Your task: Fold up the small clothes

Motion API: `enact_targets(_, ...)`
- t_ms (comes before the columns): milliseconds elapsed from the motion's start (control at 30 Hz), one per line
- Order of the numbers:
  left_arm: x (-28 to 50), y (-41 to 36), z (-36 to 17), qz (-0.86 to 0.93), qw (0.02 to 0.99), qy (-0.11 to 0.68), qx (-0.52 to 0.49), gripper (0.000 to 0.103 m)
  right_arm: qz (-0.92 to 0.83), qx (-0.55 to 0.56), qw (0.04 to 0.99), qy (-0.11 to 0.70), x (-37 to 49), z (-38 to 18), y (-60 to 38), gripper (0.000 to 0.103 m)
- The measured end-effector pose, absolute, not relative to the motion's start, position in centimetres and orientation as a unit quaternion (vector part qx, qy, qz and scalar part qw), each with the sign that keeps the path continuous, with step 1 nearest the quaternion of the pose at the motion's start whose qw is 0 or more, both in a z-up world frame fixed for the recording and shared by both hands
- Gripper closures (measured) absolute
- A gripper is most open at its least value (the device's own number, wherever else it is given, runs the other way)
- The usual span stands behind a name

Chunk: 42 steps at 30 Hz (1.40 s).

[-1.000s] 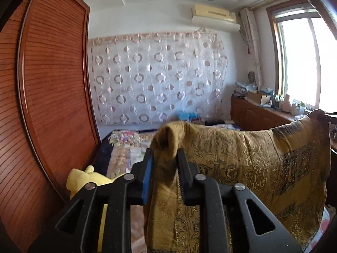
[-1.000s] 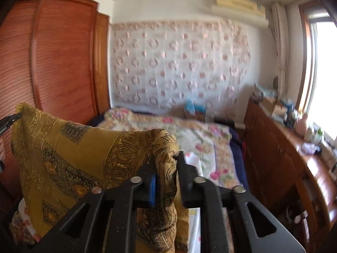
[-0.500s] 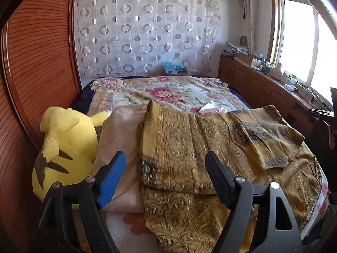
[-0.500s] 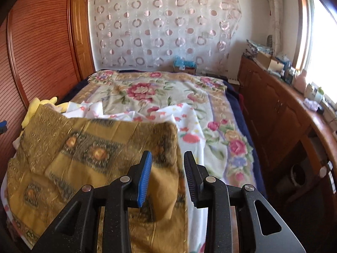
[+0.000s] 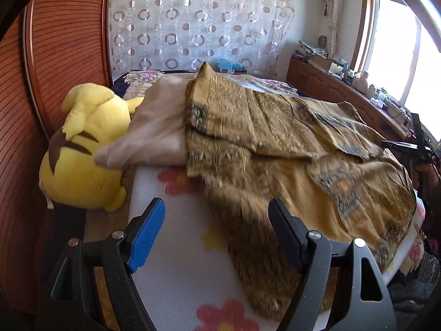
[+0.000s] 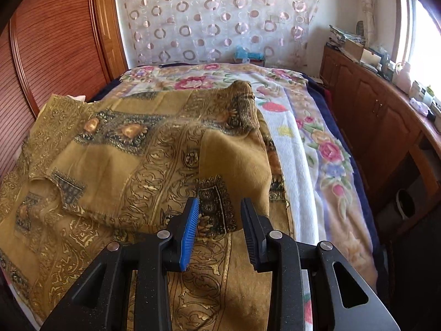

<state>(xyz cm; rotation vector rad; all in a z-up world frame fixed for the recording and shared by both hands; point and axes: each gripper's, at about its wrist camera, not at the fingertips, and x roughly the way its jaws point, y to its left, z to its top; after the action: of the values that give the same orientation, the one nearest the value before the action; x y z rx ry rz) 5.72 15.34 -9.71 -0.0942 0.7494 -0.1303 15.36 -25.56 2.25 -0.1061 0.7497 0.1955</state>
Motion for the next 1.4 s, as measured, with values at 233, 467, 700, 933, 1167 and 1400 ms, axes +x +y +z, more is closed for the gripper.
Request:
enact_targets(233,2.3,14.1,-11.5,-0.075,0.918,0.385,-0.066,0.049,0.075,-0.058,0.925,0.368,15.2,1.5,-25.4,0.07)
enact_targets(467,1.6,12.0,-13.2,-0.069,0.908,0.412,-0.029,0.079,0.08,-0.03,0.922,0.377,15.6,0.8,-26.4,0.07)
enact_targets(700,-1.1,11.8,-11.3,-0.048,0.922,0.385,0.003,0.1,0.071,-0.046,0.922,0.377,16.0,-0.7,-25.9,0.07)
enact_targets(933,-1.4,13.6,-10.3,-0.024,0.926,0.377,-0.019,0.092,0.073,-0.046,0.922,0.377,16.1,-0.9,-25.9,0.07)
enact_targets(1167,2.2,13.8,-8.3,-0.037,0.937,0.346,-0.022,0.057,0.072,-0.05,0.922,0.376,15.9,-0.8,-26.1,0.07)
enact_targets(1400,9.4,13.4,-8.0,-0.05,0.938,0.343,-0.016,0.026,0.072,-0.05,0.923,0.376,15.9,-0.9,-26.0,0.07)
